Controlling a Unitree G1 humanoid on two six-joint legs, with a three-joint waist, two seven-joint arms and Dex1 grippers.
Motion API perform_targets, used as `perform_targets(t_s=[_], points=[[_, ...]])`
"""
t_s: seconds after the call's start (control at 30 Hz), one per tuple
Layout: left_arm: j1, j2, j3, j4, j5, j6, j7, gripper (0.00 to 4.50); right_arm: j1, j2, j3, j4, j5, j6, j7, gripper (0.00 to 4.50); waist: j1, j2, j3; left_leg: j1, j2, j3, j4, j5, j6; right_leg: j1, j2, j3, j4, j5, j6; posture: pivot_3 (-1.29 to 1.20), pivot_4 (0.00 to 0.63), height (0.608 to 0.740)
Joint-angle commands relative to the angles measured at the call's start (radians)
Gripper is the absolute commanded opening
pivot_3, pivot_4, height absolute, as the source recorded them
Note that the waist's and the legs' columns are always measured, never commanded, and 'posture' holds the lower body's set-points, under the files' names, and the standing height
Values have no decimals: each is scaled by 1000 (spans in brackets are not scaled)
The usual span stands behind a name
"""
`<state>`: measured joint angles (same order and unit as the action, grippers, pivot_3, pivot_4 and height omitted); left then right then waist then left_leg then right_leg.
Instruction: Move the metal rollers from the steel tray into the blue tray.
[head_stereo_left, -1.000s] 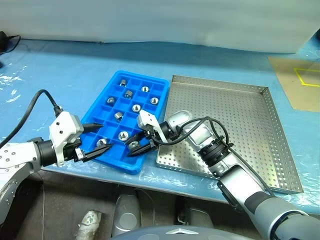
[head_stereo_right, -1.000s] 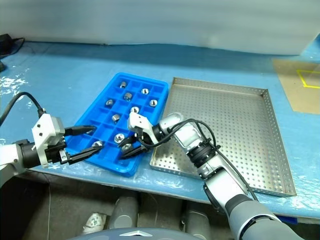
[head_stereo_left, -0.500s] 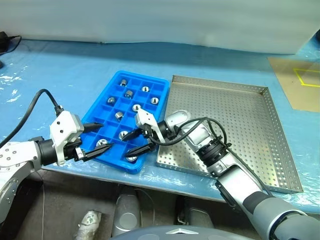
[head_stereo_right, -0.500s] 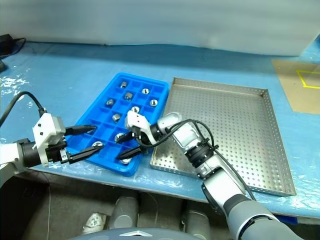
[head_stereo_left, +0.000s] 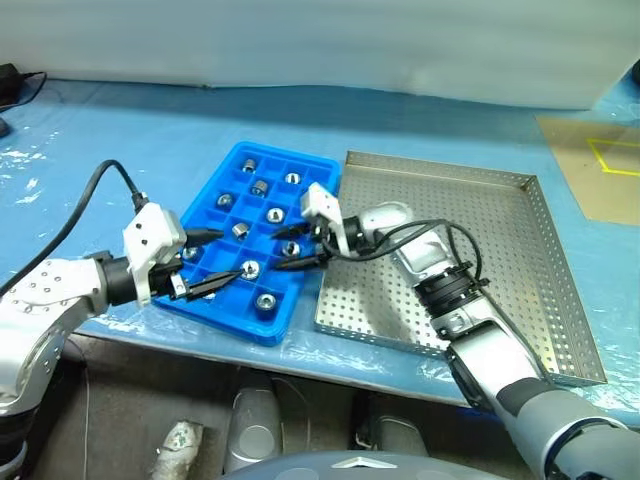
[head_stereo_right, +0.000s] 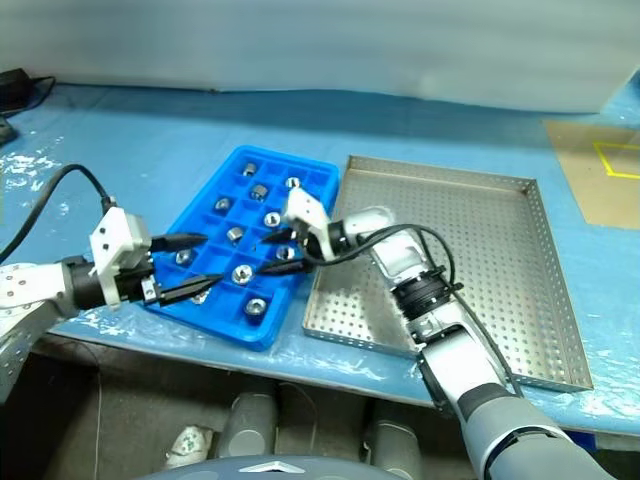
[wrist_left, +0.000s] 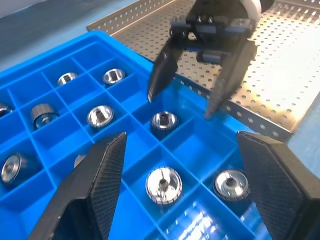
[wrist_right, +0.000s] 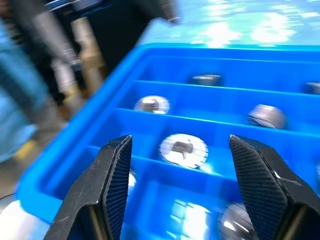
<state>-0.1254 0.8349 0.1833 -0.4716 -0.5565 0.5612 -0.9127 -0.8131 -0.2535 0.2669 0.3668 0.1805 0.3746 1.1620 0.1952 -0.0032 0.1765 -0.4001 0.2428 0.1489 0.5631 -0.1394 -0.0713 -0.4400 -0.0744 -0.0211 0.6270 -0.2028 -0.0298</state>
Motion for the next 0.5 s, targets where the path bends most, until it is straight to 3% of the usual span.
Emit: perform_targets(t_s=[0.03,0.5], points=[[-97,-48,-84,78,35,-52,-14,3703,12,-42,-114,-12,21,2,-106,3151,-10,0,0,0,0,0,0,0,0,0,0,0,0,0,0,127,150,740],[-506,-367,-371,698,236,-312,-166,3703,354,-293,-362,-383,89,203,-294,3151,-116,1,-1,3,-1,1,1,3,-4,2,1,3,-1,1,0,-214,150,740]])
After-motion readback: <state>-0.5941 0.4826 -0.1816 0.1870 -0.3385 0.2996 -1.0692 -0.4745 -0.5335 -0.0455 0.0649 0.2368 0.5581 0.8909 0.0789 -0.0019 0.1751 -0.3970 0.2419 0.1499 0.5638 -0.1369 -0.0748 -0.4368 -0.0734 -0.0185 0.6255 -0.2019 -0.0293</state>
